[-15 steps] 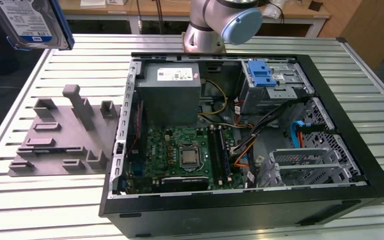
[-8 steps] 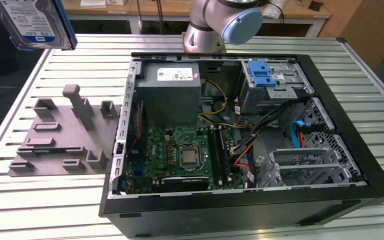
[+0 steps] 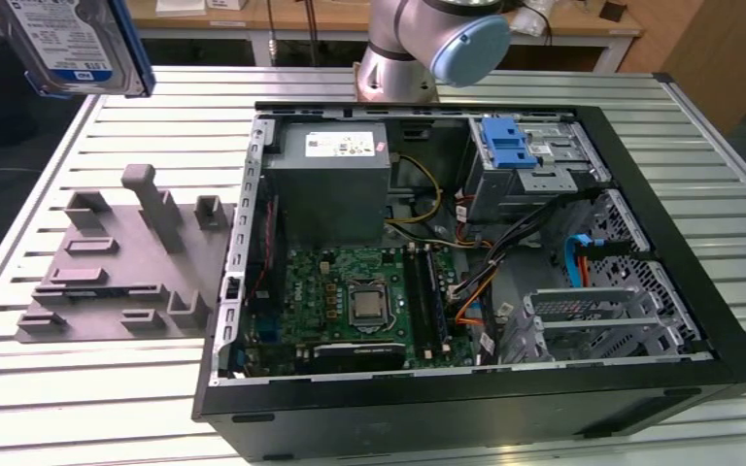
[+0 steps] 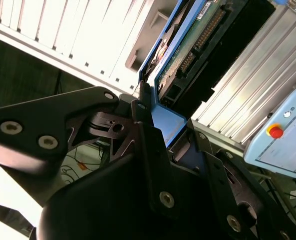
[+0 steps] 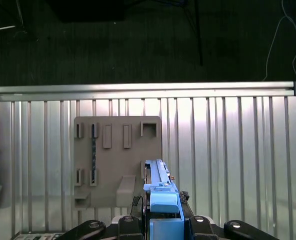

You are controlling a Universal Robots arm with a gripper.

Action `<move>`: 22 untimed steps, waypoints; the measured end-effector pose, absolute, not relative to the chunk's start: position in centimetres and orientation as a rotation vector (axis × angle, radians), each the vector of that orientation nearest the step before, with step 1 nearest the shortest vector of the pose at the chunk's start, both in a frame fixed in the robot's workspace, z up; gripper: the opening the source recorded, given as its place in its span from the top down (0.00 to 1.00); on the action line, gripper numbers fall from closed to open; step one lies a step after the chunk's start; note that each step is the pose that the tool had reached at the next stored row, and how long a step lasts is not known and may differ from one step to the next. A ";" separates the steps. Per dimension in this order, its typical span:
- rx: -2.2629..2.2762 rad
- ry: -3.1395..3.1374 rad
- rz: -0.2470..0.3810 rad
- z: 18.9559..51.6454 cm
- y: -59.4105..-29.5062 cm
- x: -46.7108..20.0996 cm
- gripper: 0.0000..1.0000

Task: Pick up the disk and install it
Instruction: 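Pick up the disk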

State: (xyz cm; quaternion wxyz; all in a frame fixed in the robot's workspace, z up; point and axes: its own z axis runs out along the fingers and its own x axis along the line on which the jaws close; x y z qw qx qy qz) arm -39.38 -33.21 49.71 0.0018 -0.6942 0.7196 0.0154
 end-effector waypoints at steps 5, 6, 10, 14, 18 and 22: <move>-2.178 2.258 0.048 49.7 -33.2 -39.0 0.64; -2.178 2.258 0.048 49.7 -33.2 -38.9 0.64; -2.178 2.258 0.048 49.7 -33.2 -38.6 0.64; -2.178 2.258 0.048 49.7 -33.2 -38.3 0.64; -2.179 2.258 0.048 49.7 -33.2 -38.1 0.64; -2.178 2.258 0.048 49.7 -33.2 -37.7 0.64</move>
